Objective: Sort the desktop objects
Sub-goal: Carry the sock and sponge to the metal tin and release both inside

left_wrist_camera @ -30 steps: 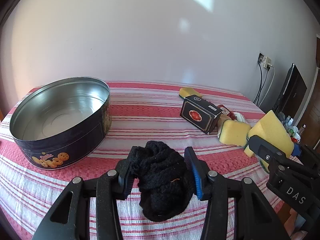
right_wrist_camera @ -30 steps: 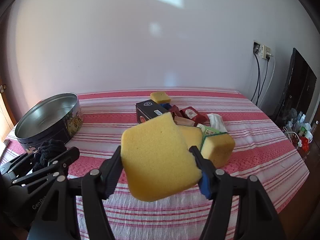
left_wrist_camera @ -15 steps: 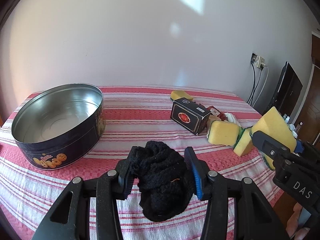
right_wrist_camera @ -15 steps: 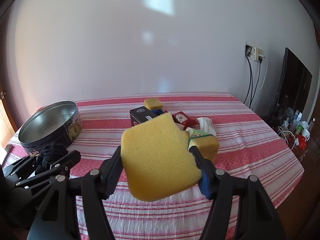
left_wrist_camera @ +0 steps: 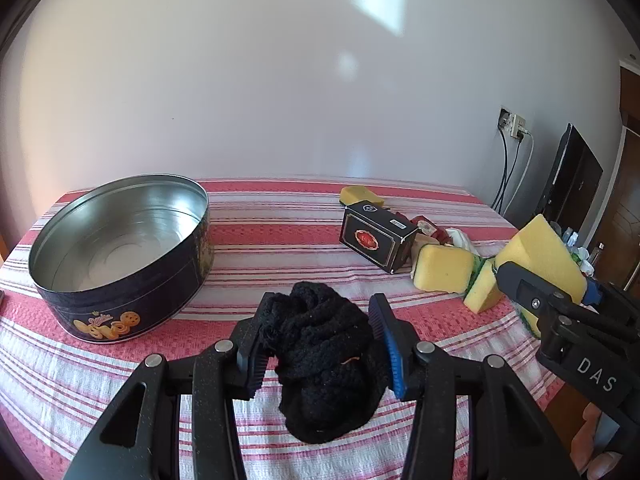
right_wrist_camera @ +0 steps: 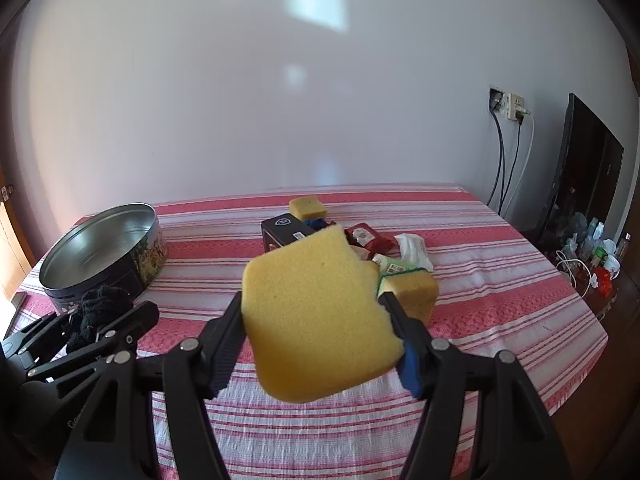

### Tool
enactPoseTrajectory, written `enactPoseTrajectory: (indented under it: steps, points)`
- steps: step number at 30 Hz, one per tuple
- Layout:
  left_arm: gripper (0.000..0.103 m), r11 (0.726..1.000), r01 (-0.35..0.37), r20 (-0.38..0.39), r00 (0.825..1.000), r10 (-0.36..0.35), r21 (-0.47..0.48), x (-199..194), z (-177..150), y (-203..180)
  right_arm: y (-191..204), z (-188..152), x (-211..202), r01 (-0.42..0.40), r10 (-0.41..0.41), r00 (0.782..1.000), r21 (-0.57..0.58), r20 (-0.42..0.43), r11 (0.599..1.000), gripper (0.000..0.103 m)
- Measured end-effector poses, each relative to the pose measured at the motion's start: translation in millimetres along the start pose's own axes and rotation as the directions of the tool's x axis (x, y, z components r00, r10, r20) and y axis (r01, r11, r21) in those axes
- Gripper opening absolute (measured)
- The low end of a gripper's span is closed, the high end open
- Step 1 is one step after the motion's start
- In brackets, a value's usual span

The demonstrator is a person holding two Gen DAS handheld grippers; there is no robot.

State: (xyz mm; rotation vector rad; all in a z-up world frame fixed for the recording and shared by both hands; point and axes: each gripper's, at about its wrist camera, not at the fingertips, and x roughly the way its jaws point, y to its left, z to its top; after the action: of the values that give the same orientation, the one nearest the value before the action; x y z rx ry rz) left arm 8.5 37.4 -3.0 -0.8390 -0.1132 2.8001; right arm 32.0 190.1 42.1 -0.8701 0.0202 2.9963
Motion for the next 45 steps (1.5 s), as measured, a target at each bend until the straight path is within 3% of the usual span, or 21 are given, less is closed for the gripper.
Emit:
enactPoseTrajectory:
  steps: [8,14,20,25,32,35,36,38,40,41,45]
  points:
    - [0.049,0.996,-0.071,0.045,0.996,0.074,-0.062,-10.8,11.9,43.0,46.8,14.1,5.9,-0.076,0.077,0.997,-0.070,0.011,0.995,0.066]
    - [0.049,0.975,-0.169,0.054,0.983,0.178,-0.143,-17.9,19.6,101.7,108.6,34.0,18.6,-0.202,0.206,0.978,-0.139,0.013,0.969,0.066]
    - [0.049,0.936,-0.284,0.066,0.951,0.303,-0.208,-24.3,35.1,161.4,179.7,54.9,43.9,-0.307,0.315,0.949,-0.197,0.011,0.931,0.066]
    - [0.049,0.903,-0.370,0.040,0.921,0.387,-0.221,-7.9,49.7,202.3,233.5,66.6,86.0,-0.310,0.315,0.949,-0.234,-0.016,0.922,0.066]
    - [0.050,0.864,-0.458,-0.052,0.887,0.458,-0.207,35.5,57.7,246.0,264.4,68.5,153.8,-0.305,0.289,0.952,-0.188,-0.104,0.934,0.066]
    - [0.052,0.854,-0.480,-0.095,0.877,0.471,-0.199,51.4,58.7,259.3,267.6,62.5,170.0,-0.343,0.327,0.938,-0.166,-0.112,0.925,0.070]
    - [0.053,0.849,-0.489,-0.097,0.872,0.479,-0.202,53.3,57.7,262.1,267.7,60.8,172.0,-0.345,0.332,0.937,-0.162,-0.105,0.924,0.075]
    - [0.081,0.831,-0.513,-0.094,0.858,0.505,-0.215,55.2,56.5,269.1,266.0,58.1,173.0,-0.336,0.328,0.942,-0.171,-0.074,0.926,0.082]
    - [0.087,0.823,-0.507,-0.056,0.858,0.511,-0.257,46.8,55.8,272.7,260.1,58.8,166.7,-0.342,0.343,0.939,-0.165,-0.023,0.925,0.099]
    - [0.090,0.821,-0.501,-0.037,0.858,0.511,-0.274,43.5,55.2,273.7,255.6,58.5,161.6,-0.344,0.349,0.937,-0.157,0.009,0.926,0.102]
    - [0.090,0.830,-0.476,-0.018,0.870,0.492,-0.290,41.9,52.0,278.3,244.3,60.4,143.4,-0.327,0.341,0.934,-0.139,0.102,0.935,0.103]
